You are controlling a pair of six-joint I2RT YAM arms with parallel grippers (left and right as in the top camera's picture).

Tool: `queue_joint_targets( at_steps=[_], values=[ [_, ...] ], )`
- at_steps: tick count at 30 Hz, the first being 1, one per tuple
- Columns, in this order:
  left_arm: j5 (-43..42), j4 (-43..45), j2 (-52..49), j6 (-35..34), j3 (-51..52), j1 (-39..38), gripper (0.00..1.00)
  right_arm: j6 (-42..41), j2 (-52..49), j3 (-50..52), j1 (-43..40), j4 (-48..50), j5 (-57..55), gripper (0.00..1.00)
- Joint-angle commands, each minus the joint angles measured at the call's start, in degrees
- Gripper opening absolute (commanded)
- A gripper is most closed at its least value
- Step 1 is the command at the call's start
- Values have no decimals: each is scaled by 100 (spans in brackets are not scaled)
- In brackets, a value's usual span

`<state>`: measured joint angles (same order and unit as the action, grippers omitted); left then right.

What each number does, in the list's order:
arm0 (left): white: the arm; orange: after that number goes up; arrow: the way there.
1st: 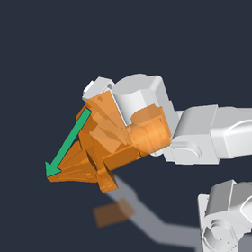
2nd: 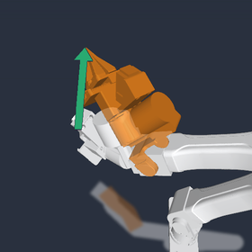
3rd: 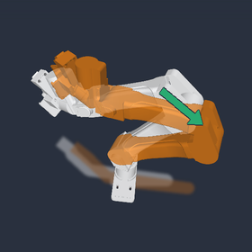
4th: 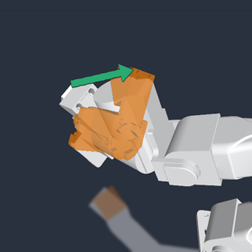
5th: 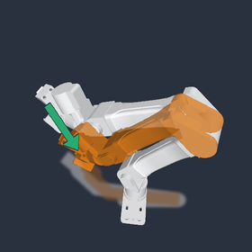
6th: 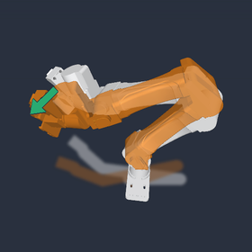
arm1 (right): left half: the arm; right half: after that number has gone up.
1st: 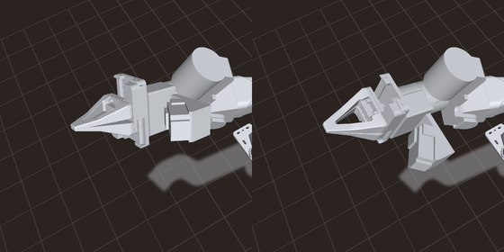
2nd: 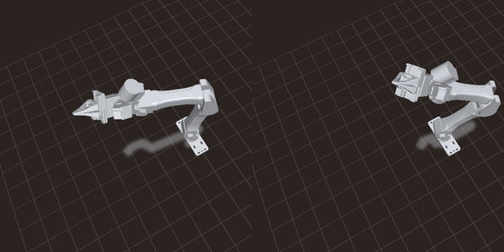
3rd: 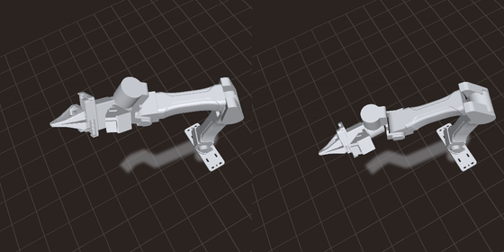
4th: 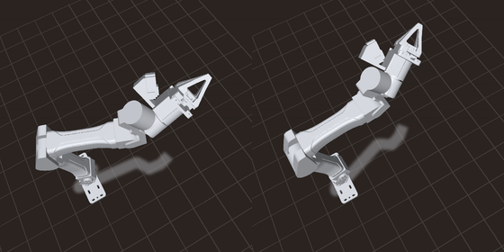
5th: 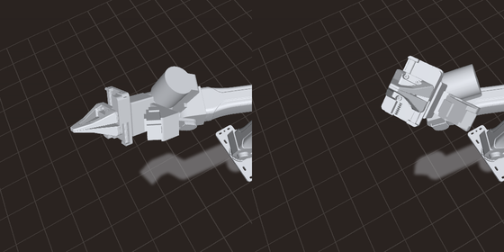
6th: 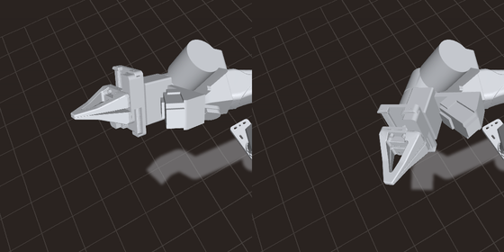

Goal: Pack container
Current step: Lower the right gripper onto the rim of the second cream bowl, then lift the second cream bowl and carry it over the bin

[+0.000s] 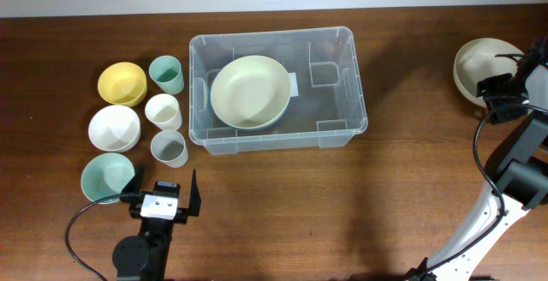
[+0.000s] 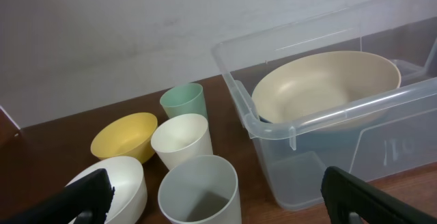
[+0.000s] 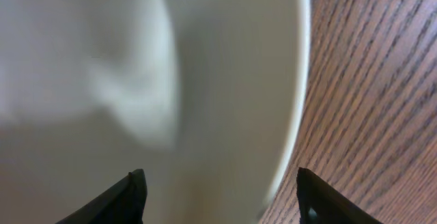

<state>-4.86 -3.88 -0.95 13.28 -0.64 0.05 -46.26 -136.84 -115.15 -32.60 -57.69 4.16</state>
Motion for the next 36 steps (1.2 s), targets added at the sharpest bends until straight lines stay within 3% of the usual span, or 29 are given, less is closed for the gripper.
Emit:
queue_joint_targets(
  at_steps=[1, 14, 20, 25, 36],
  values=[
    [20, -46, 4, 28, 11, 22, 100, -11, -61, 50, -44, 13, -96, 60],
    [20, -46, 4, 28, 11, 22, 100, 103, -59, 50, -44, 31, -92, 36],
    [20, -46, 4, 28, 11, 22, 100, 188, -59, 50, -44, 11, -92, 12],
    [20, -46, 4, 28, 11, 22, 100, 188, -50, 46, -44, 11, 46, 4],
    [20, -46, 4, 28, 11, 22, 100, 450, 74, -240, -44, -107, 879, 4]
  ],
)
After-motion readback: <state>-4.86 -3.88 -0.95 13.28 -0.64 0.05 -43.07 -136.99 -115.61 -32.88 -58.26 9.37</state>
